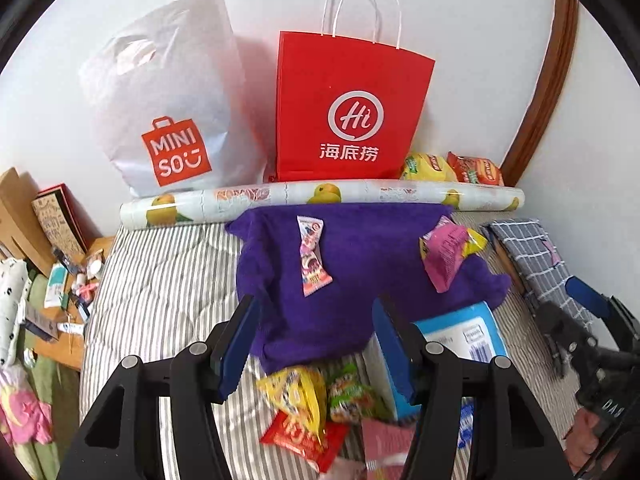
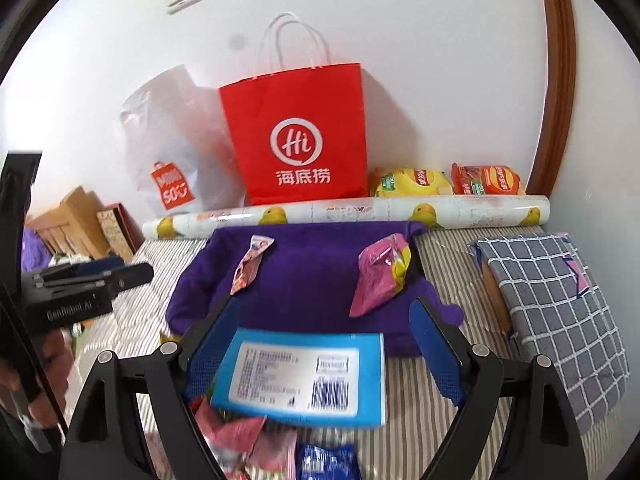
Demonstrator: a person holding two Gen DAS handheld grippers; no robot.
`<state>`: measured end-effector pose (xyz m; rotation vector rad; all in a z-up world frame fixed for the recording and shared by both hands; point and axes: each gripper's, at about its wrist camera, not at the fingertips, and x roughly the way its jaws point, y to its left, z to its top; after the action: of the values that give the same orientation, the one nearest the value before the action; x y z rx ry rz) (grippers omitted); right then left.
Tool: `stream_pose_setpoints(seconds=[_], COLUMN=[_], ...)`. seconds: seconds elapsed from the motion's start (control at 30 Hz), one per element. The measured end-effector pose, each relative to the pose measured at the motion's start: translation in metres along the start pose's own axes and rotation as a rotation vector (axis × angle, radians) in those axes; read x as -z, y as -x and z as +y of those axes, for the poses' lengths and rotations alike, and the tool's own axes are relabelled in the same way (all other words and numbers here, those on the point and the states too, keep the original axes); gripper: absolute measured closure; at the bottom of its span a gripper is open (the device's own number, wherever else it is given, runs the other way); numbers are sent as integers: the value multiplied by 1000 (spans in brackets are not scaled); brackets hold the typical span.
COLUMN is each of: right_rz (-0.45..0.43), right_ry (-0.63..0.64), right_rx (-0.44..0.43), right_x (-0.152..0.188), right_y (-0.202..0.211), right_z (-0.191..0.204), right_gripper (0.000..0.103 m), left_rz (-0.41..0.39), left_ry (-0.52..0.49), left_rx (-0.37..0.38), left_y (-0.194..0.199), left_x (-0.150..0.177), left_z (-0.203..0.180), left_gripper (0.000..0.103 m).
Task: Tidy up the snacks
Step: 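Open both grippers to drop the candy stick and pink packet onto the towel, then move both tools back to the pile and grasp the blue packet with the right gripper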
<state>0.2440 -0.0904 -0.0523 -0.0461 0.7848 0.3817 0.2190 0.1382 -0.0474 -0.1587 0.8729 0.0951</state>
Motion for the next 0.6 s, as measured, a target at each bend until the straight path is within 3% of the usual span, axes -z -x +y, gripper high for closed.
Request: stream_pose_setpoints(seconds=[0.23, 0.4, 0.6], right_rz=[31, 93, 124], right_ry=[37, 26, 57], right_rx=[3, -63, 28], right_x=[28, 57, 93], right_y=[23, 23, 13], right_z=[16, 18, 14], right_gripper=[17, 17, 22], left_rz=[-8, 7, 35], left_ry=[15, 46, 70], left_rx=[-10, 9, 15], left_y=[21, 27, 24], left_x=[27, 46, 71], left_z=[5, 15, 26], left_gripper=[46, 46, 46])
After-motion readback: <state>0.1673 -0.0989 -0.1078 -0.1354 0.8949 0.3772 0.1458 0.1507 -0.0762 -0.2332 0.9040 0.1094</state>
